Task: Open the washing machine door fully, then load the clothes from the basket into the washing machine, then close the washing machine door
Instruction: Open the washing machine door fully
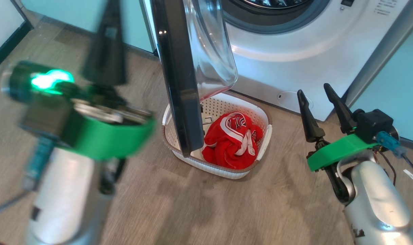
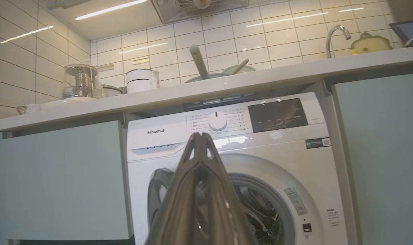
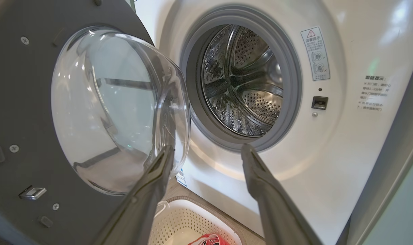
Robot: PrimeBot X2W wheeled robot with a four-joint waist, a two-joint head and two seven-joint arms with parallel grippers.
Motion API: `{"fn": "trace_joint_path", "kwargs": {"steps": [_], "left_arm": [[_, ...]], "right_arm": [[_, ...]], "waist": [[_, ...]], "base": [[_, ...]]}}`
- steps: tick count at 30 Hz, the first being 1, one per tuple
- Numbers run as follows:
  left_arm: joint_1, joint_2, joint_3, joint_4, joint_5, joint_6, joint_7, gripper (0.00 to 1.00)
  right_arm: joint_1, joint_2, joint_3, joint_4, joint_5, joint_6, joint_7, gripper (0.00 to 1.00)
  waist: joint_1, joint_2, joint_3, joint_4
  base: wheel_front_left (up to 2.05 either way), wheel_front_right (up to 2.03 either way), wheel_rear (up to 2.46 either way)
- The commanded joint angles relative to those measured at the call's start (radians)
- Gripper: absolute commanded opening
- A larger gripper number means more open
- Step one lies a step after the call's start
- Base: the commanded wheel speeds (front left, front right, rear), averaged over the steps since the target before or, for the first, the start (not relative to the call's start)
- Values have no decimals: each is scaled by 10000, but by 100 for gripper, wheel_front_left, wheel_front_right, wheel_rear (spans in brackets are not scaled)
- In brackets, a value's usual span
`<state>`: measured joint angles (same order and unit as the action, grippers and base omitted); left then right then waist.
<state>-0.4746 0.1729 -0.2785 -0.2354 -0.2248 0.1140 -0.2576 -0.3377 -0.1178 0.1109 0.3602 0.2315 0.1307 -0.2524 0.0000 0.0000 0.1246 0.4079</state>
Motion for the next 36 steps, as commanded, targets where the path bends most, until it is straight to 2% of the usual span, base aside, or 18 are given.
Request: {"fn": "trace_joint_path", "kwargs": {"steps": [1, 9, 17, 26, 36], "left_arm": [[-506, 8, -93, -499, 172, -146, -32, 0], [-238, -662, -2200, -384, 1, -846, 637, 0], [662, -869, -3779, 1051, -420, -1237, 1652, 0], [1295, -925, -3727, 2197, -1086, -898, 2161, 0], [1370, -729, -3015, 2816, -1345, -447, 1839, 0]], "right_arm": [[-311, 125, 280, -305, 64, 0, -93, 100], [-290, 178, 410, -251, 141, 0, -93, 100], [-249, 155, 351, -178, 131, 0, -93, 100], [-341, 191, 390, -78, 153, 0, -93, 100], [-392, 213, 386, -2, 138, 0, -93, 100]], "waist": [[0, 0, 3, -67], [0, 0, 10, -292], [0, 0, 59, -267], [0, 0, 150, -276], [0, 0, 198, -288]], "base": [[0, 0, 0], [0, 0, 0], [0, 0, 0], [0, 0, 0], [0, 0, 0]]}}
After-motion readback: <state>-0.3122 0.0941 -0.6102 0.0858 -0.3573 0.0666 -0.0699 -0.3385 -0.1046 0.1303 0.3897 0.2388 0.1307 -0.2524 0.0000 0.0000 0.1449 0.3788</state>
